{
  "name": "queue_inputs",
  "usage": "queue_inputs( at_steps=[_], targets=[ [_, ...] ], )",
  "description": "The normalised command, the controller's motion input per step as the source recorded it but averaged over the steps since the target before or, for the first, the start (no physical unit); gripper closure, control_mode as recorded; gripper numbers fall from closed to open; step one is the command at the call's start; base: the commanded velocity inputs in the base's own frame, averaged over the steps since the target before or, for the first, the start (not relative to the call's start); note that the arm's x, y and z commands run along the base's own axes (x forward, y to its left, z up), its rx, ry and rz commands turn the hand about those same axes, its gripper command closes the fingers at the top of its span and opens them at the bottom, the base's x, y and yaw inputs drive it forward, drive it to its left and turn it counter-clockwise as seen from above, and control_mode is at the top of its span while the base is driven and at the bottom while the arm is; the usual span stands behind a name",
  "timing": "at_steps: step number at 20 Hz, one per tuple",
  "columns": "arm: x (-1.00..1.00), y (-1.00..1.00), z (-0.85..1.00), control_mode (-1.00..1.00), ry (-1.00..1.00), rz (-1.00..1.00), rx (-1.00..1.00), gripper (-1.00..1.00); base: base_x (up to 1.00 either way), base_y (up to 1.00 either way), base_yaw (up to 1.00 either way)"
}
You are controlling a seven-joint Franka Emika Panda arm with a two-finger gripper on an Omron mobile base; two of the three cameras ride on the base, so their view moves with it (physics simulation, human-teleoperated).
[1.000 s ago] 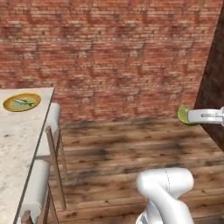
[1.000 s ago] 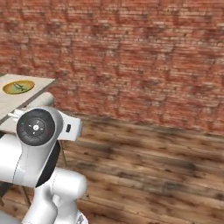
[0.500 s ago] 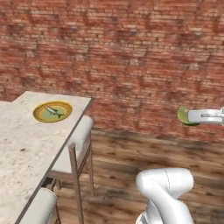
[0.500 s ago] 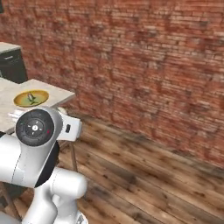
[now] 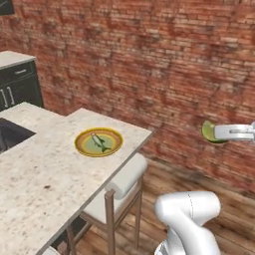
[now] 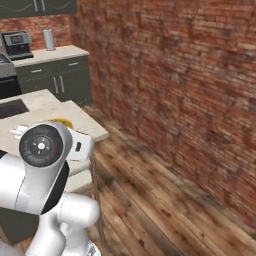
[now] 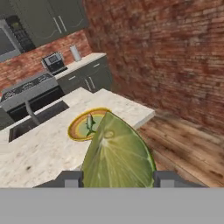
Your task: Take the lemon wedge from the fridge and place it on the plate with fish on the dining counter.
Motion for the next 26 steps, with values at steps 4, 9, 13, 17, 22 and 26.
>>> queue_inputs(
  at_steps=[4, 9, 13, 17, 22, 26],
  targets=[
    [0.0, 0.0, 0.0, 1.0, 0.0, 0.0, 0.0, 1.0, 1.0, 0.2, 0.47],
    [0.0, 0.0, 0.0, 1.0, 0.0, 0.0, 0.0, 1.0, 0.89, 0.56, 0.45],
    [0.0, 0.0, 0.0, 1.0, 0.0, 0.0, 0.0, 1.0, 0.71, 0.82, 0.41],
    [1.0, 0.7, -0.34, -1.0, 0.13, 0.09, -0.06, 1.0, 0.0, 0.0, 0.0],
    [1.0, 0.98, -0.5, -1.0, 0.24, 0.0, -0.21, 1.0, 0.0, 0.0, 0.0],
    [1.0, 0.8, -0.49, -1.0, 0.12, 0.0, -0.16, 1.0, 0.0, 0.0, 0.0]
  ],
)
